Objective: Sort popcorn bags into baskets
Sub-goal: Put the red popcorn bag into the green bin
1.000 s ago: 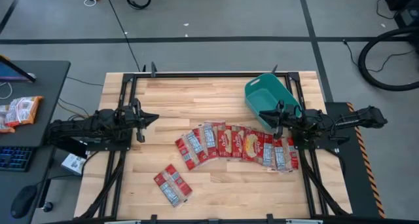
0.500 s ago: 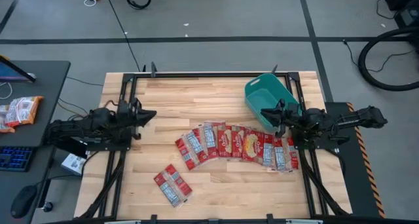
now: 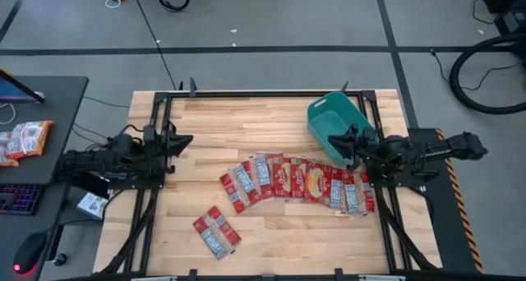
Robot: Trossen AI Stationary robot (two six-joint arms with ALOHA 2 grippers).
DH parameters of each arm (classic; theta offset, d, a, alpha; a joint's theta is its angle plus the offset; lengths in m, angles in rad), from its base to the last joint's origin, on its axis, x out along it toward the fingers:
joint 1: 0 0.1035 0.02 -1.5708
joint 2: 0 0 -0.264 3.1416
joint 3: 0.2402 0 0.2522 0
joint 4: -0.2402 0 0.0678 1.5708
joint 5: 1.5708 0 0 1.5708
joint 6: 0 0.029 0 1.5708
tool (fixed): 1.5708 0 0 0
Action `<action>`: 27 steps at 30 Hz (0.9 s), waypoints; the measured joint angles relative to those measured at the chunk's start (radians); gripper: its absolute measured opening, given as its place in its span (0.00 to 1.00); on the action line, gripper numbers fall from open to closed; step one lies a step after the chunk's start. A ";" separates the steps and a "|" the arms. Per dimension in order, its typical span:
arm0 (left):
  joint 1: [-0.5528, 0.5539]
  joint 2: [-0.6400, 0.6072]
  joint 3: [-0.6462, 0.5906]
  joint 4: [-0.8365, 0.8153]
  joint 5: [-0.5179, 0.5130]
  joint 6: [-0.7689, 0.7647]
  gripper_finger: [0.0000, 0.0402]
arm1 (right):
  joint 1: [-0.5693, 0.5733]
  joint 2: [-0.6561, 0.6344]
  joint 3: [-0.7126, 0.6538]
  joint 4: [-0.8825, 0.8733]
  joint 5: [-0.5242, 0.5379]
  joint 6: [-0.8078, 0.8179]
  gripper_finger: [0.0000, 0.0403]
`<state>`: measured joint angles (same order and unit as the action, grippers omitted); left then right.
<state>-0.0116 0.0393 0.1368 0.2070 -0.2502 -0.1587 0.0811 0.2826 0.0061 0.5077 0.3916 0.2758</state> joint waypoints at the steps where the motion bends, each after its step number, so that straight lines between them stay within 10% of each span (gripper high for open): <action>1: 0.000 0.021 0.000 0.000 0.000 -0.018 0.06 | -0.001 0.012 0.000 0.002 0.035 -0.011 0.18; 17: 0.003 0.740 0.129 0.132 0.062 -0.126 0.06 | -0.101 0.196 0.055 0.029 0.021 -0.142 0.18; 27: -0.020 1.058 0.380 -0.119 0.178 -0.150 0.06 | -0.100 0.357 0.140 -0.003 -0.102 -0.122 0.18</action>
<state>-0.0319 1.0977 0.5163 0.0883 -0.0727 -0.3084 -0.0193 0.6392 0.1460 0.5049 0.2897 0.1540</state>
